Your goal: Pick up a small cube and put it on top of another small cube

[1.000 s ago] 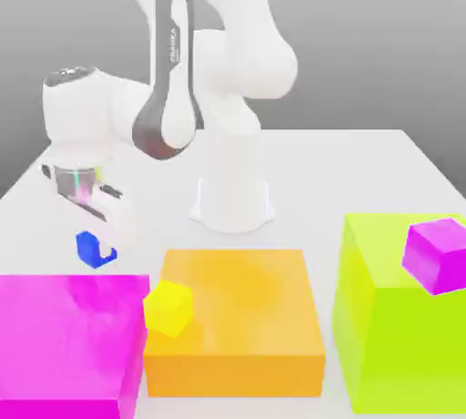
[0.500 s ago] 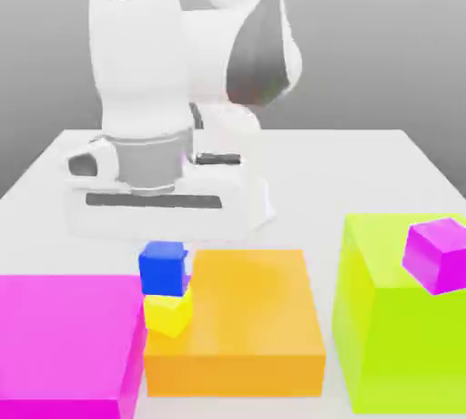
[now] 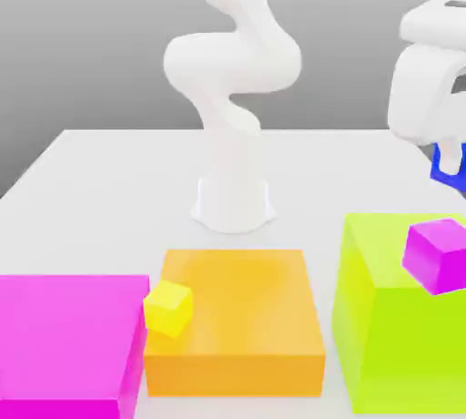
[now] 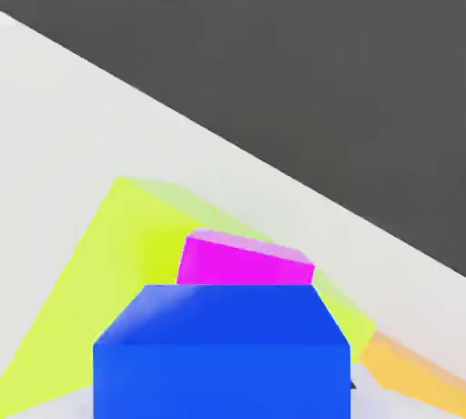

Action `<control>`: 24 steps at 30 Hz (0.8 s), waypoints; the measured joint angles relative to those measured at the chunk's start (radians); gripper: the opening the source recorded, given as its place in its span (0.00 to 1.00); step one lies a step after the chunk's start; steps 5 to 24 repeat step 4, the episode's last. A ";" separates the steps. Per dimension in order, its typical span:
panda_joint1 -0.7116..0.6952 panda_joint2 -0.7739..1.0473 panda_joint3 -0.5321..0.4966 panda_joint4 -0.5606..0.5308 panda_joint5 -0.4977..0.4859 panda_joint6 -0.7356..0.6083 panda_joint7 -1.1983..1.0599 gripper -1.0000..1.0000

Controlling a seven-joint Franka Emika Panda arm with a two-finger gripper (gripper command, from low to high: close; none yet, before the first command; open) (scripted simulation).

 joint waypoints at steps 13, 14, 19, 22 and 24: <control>0.000 0.012 0.001 -0.017 -0.005 0.028 0.003 1.00; 0.000 0.012 0.001 -0.017 -0.005 0.028 0.003 1.00; 0.000 0.012 0.001 -0.017 -0.005 0.028 0.003 1.00; 0.000 0.012 0.001 -0.017 -0.005 0.028 0.003 1.00; 0.000 0.012 0.001 -0.017 -0.005 0.028 0.003 1.00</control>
